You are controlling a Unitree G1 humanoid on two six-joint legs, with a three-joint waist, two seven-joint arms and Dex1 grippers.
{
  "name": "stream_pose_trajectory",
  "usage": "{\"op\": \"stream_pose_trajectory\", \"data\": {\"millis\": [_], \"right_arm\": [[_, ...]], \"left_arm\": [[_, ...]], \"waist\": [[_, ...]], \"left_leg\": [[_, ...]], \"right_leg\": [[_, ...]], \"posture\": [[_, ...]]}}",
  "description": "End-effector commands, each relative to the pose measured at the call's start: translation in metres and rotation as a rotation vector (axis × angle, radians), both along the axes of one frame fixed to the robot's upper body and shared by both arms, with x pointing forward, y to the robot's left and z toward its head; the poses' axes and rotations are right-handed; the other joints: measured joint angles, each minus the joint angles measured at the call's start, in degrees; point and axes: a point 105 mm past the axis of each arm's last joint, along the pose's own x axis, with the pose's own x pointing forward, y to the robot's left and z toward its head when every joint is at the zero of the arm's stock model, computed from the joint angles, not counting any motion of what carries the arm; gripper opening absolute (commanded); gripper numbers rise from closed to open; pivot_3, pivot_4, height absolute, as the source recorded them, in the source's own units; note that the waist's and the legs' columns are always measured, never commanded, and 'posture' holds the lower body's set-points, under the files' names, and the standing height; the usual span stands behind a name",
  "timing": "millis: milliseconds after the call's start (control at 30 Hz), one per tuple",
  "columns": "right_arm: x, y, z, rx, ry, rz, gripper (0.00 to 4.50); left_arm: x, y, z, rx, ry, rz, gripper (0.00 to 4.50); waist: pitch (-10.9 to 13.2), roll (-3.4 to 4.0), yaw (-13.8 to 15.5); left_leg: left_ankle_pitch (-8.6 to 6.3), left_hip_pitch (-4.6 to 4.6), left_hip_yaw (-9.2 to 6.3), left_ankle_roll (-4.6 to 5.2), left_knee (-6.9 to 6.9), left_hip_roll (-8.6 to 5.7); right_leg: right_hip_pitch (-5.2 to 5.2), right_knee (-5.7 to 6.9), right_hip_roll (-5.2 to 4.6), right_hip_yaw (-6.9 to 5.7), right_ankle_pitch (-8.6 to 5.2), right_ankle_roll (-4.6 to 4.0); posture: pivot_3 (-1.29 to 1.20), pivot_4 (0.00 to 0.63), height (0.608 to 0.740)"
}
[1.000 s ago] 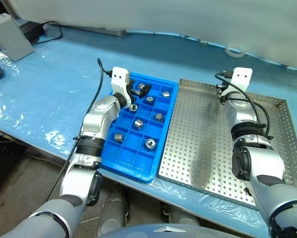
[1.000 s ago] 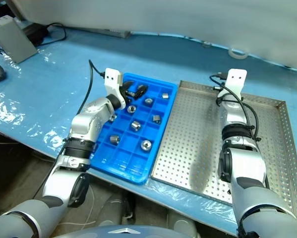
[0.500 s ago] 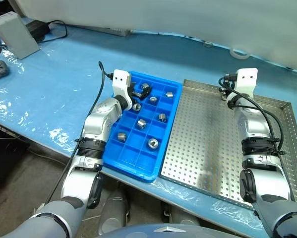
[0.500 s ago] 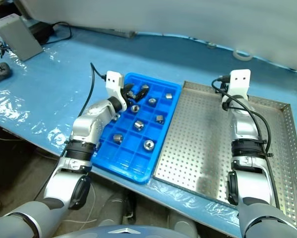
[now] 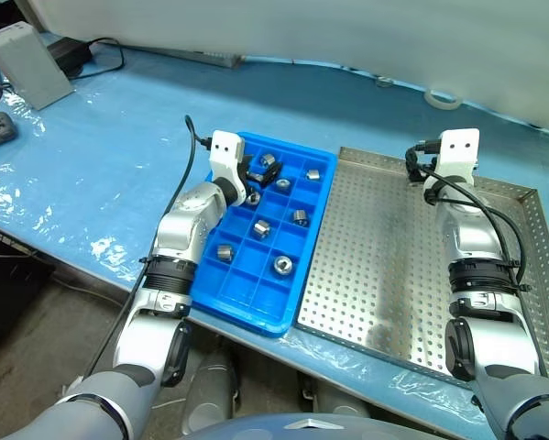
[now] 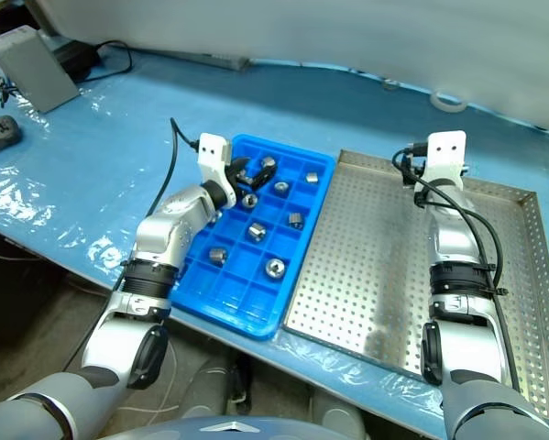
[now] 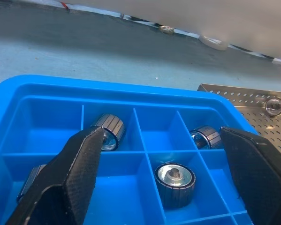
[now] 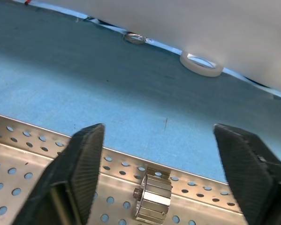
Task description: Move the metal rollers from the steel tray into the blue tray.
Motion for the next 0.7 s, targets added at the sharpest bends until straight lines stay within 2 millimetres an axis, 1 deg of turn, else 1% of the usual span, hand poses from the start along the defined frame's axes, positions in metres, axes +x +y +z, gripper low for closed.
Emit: {"op": "stream_pose_trajectory", "data": {"millis": [33,100,200,267,433,600,667,700], "right_arm": [[0.0,0.003,0.005,-0.047,-0.006,0.012,4.45],[-0.001,-0.002,0.002,-0.059,0.009,-0.012,4.45],[-0.002,-0.016,-0.01,-0.045,0.058,-0.07,4.45],[-0.003,-0.023,-0.011,-0.047,0.065,-0.099,4.45],[-0.003,-0.031,-0.017,-0.062,0.086,-0.13,4.45],[0.003,-0.024,-0.02,-0.045,0.089,-0.115,4.45],[0.01,-0.015,-0.028,-0.008,0.135,-0.08,4.45],[0.014,-0.01,-0.028,0.012,0.14,-0.063,4.45]], "left_arm": [[-0.003,-0.003,0.014,-0.017,-0.051,-0.017,4.17],[-0.004,-0.003,0.013,-0.018,-0.049,-0.017,4.17],[-0.004,-0.004,0.013,-0.018,-0.047,-0.017,4.17],[-0.004,-0.004,0.012,-0.017,-0.046,-0.016,4.17],[-0.004,-0.003,0.009,-0.015,-0.041,-0.01,4.17],[-0.003,-0.003,0.011,-0.018,-0.044,-0.01,4.17],[-0.003,-0.004,0.011,-0.017,-0.046,-0.011,4.17],[-0.003,-0.004,0.011,-0.017,-0.047,-0.014,4.17]], "waist": [[0.0,0.0,0.0],[0.0,0.0,0.0],[0.0,0.0,0.0],[0.0,0.0,0.0],[0.0,0.0,0.1],[0.0,0.0,0.0],[0.0,0.0,-0.1],[0.0,0.0,-0.2]], "left_leg": [[0.0,0.0,0.0,0.0,0.0,0.0],[0.0,0.0,0.0,0.0,-0.01,0.0],[0.0,-0.01,0.0,0.0,0.0,-0.01],[0.0,-0.01,0.0,0.0,0.0,-0.02],[0.0,-0.02,0.0,0.0,-0.01,-0.03],[0.0,0.01,0.01,0.01,0.0,-0.02],[0.01,0.02,0.01,0.01,0.0,-0.02],[0.01,0.02,0.02,0.01,0.0,-0.02]], "right_leg": [[0.0,0.0,0.0,0.0,0.0,0.0],[0.0,0.0,0.0,0.0,0.0,0.0],[0.0,-0.01,0.0,0.0,0.0,0.0],[0.0,-0.01,-0.02,0.0,0.0,0.0],[0.0,-0.02,-0.03,0.0,0.0,0.0],[0.0,0.01,-0.03,0.0,0.0,0.0],[0.0,0.03,-0.03,0.0,0.0,0.0],[0.0,0.03,-0.03,0.0,0.0,0.0]], "posture": [[-0.08,0.15,0.74],[-0.08,0.15,0.74],[-0.07,0.15,0.74],[-0.07,0.15,0.74],[-0.07,0.15,0.74],[-0.07,0.15,0.74],[-0.07,0.15,0.74],[-0.07,0.15,0.74]]}}
